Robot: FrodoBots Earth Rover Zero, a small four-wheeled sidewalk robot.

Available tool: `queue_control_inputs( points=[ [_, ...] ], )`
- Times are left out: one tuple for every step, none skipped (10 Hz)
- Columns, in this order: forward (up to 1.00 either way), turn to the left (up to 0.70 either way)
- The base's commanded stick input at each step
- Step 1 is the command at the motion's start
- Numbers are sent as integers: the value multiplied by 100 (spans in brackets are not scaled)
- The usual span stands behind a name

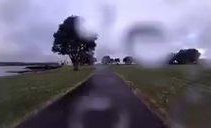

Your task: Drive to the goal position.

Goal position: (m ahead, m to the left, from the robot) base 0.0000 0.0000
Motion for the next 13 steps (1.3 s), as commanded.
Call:
queue_control_inputs(
  points=[
    [70,0],
    [70,0],
    [70,0],
    [70,0],
    [70,0],
    [70,0],
    [70,0],
    [70,0],
    [70,0],
    [70,0],
    [70,0],
    [70,0],
    [70,0]
  ],
)
